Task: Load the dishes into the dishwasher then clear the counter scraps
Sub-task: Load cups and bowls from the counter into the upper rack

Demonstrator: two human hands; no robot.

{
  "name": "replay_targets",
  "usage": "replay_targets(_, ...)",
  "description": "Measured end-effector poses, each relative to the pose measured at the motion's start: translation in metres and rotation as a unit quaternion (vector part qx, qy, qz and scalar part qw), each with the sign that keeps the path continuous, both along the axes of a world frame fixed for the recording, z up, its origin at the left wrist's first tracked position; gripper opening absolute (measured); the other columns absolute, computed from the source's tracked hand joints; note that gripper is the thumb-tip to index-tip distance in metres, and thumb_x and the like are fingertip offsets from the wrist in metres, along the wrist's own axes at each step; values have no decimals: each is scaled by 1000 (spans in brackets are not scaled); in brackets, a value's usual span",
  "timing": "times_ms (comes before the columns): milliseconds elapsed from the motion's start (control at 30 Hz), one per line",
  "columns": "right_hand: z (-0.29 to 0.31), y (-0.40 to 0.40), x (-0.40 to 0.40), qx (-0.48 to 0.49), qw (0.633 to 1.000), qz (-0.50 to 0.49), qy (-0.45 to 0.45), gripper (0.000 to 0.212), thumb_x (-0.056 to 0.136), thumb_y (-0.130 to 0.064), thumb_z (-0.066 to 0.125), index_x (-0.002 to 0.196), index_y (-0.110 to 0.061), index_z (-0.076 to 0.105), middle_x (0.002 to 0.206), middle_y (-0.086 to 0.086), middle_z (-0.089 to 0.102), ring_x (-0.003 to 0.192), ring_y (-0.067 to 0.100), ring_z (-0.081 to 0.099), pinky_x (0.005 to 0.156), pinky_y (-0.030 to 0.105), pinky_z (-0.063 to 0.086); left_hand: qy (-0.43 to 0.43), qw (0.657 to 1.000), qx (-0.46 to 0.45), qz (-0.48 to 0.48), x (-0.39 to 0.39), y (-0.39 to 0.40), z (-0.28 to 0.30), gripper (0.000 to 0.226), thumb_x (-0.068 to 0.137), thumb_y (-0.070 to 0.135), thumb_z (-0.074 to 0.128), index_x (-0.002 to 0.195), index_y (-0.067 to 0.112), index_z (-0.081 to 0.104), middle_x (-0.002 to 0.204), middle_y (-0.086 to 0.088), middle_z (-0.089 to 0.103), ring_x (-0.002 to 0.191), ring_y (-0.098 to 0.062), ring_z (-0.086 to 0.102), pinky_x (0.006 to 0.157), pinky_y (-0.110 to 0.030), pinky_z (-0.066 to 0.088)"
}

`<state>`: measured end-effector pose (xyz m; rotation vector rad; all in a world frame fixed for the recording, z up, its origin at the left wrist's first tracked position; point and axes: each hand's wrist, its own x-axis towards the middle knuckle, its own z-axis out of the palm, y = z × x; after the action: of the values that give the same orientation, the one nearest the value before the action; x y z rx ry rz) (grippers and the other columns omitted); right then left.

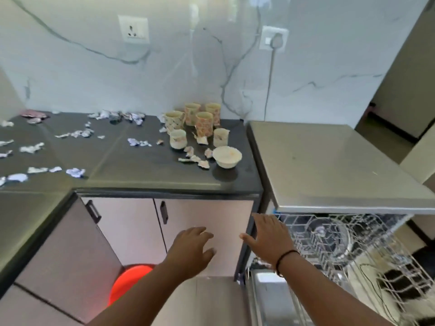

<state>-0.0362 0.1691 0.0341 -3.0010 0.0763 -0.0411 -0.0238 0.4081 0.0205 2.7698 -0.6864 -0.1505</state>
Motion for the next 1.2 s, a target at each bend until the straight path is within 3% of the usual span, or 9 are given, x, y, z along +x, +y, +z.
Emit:
replay_targets(133,11,17,57,64,997,0,-41,78,85,-68,45,146,-21,30,146,1,39,139,22,28,113,36,26,-8,998,-49,40,48,13,19,52,93,51,48,140,30,43,151,3,37,139,-15,31,115,-32,24)
replay_targets(267,15,16,126,210,974,-32,-83,80,84,-57,58,146,-17,28,149,5,35,138,21,31,112,35,28,-9,996,-72,57,97,18,36,55,92,51,50,142,30,40,151,7,36,139,-11,30,115,-30,24)
replay_targets(433,15,4,212,340,936,-44,-75,102,75,-49,74,150,-21,10,154,4,25,141,20,24,112,31,24,38,978,-154,138,163,2,53,62,91,50,55,145,28,35,148,5,40,136,-14,34,111,-31,30)
replay_targets(600,5,-16,262,385,922,-33,3,126,63,-39,86,152,-22,-2,158,1,18,144,18,19,116,33,18,197,904,-322,200,231,-43,62,57,90,46,59,140,27,41,143,2,46,130,-17,43,110,-39,36)
replay_targets(700,1,-23,271,417,908,-39,35,131,60,-39,88,152,-26,-4,154,0,27,141,19,27,115,35,23,281,861,-381,185,261,-64,63,57,92,41,58,143,23,38,146,0,43,127,-17,45,106,-32,35)
replay_targets(833,-1,-25,276,410,910,-45,45,125,57,-41,87,152,-26,8,153,-4,30,140,16,29,114,33,25,337,838,-390,179,306,-76,62,69,93,46,55,150,21,27,154,-3,31,138,-23,35,111,-39,34)
replay_targets(933,2,-24,276,429,899,-62,53,119,53,-42,86,150,-30,17,149,-9,35,137,14,32,115,36,30,358,840,-371,173,328,-80,57,61,92,50,53,144,23,37,148,-2,39,129,-23,44,103,-37,42)
replay_targets(1067,16,-26,266,490,864,-112,18,115,52,-37,87,147,-32,22,139,-15,41,131,9,40,111,35,37,418,819,-378,107,344,-91,64,44,89,53,55,127,31,47,121,6,54,93,-4,55,75,-24,49)
replay_targets(1200,40,-38,246,566,799,-183,-91,89,58,-13,88,132,-31,42,130,-10,53,122,9,50,102,28,46,466,792,-395,8,359,-120,81,39,90,49,56,119,24,57,122,0,63,100,-16,64,83,-28,53)
